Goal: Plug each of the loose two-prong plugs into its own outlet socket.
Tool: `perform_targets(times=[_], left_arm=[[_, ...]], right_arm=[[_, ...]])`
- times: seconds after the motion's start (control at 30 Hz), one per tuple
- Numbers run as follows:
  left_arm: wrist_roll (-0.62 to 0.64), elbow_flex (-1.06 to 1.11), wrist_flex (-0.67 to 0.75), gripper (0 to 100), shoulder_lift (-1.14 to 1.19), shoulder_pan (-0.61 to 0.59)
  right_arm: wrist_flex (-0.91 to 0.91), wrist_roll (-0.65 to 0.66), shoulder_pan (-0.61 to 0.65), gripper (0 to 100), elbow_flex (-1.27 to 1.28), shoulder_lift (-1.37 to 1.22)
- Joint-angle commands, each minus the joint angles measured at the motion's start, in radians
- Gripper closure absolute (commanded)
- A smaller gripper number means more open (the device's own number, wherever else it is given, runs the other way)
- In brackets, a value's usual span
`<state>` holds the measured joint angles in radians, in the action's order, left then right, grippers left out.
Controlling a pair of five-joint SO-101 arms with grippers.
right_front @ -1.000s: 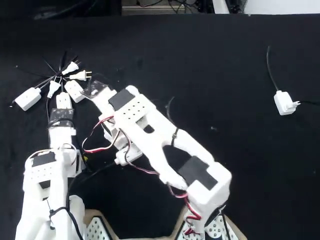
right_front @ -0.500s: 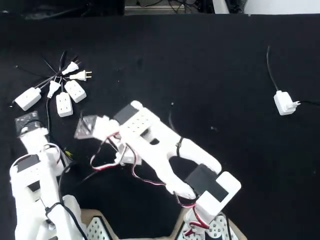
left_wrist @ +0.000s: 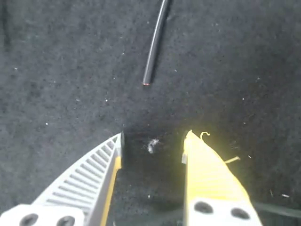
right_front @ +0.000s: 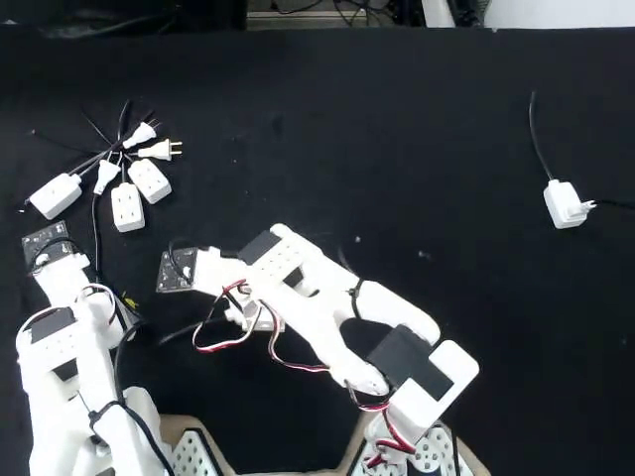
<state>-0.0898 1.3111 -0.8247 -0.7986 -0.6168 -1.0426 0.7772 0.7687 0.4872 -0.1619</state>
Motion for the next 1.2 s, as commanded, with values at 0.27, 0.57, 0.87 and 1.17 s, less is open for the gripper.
perform_targets(times=[0.27, 0.57, 0.87, 1.17], left_arm=[[0.006, -0.054, 0.012, 79, -0.011, -0.004], [0.006, -0.051, 0.012, 79, -0.011, 0.027], [0.006, -0.051, 0.012, 79, -0.011, 0.027], [0.006, -0.050, 0.012, 79, -0.011, 0.027]], right_arm=[[-0.157, -0.353, -0.198, 98.8, -0.079, 0.234], [-0.450, -0.568, -0.781, 98.7, -0.409, 0.259], [-0.446, -0.566, -1.111, 98.7, -0.693, -0.025], [-0.559, -0.546, -1.258, 98.7, -1.175, -0.470]])
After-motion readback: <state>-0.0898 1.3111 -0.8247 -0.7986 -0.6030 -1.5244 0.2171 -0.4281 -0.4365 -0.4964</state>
